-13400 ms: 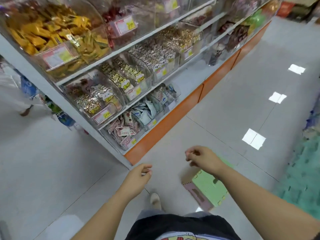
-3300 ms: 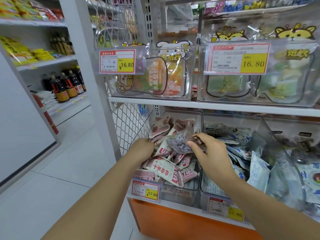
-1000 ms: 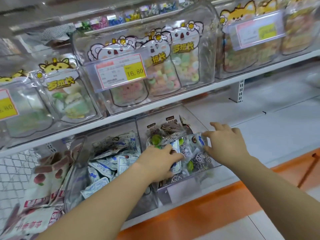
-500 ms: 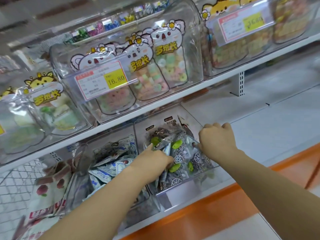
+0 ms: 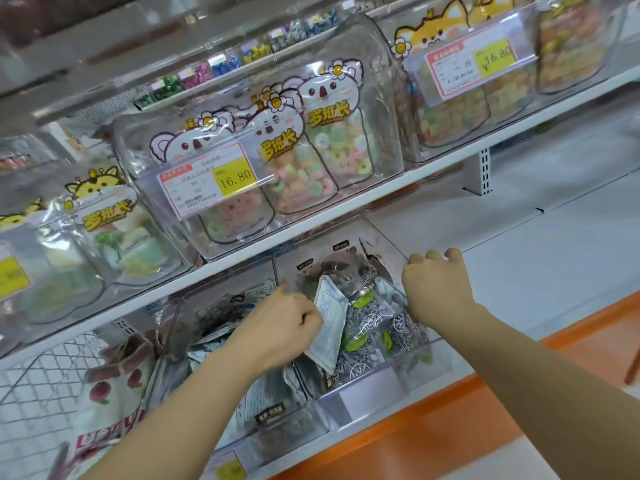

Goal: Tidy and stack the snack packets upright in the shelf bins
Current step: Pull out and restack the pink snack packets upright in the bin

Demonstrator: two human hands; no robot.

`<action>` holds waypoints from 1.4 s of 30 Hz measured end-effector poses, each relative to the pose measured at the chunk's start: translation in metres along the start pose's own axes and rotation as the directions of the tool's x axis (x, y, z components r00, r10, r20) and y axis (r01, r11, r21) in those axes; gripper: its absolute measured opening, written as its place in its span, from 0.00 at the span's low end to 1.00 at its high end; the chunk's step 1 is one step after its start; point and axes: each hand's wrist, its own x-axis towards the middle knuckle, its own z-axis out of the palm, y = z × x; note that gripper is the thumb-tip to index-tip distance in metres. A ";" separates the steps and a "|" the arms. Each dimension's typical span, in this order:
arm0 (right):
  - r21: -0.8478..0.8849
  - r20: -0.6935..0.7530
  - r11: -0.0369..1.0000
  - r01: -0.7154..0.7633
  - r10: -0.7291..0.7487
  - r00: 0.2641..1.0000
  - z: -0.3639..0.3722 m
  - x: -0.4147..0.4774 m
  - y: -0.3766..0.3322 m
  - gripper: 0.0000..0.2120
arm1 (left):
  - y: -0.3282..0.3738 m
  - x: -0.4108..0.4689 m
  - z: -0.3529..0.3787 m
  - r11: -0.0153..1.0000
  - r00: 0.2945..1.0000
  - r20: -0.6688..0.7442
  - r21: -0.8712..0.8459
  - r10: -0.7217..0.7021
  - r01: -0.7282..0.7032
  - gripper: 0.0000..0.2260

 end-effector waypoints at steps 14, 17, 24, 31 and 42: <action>0.585 -0.025 0.808 0.071 -0.069 0.997 -0.006 -0.004 -0.018 0.11 | 0.005 -0.029 0.023 0.931 0.903 -0.358 -0.349 -0.237 0.106 0.04; 0.594 0.189 0.804 -0.028 -0.106 0.976 0.006 0.000 -0.027 0.13 | 0.003 -0.037 0.021 0.897 0.850 -0.436 -0.432 -0.295 0.090 0.05; 0.576 0.340 0.804 -0.150 -0.068 0.938 0.014 0.010 -0.034 0.12 | 0.000 -0.050 0.024 0.826 0.773 -0.490 -0.559 -0.402 0.074 0.11; 0.584 0.423 0.787 -0.199 -0.086 0.902 0.016 0.016 -0.038 0.11 | 0.000 -0.056 0.033 0.765 0.772 -0.454 -0.641 -0.445 0.064 0.12; 0.597 0.135 0.799 -0.071 -0.012 0.991 0.009 -0.003 -0.025 0.07 | 0.002 -0.058 0.039 0.741 0.741 -0.477 -0.670 -0.473 0.041 0.07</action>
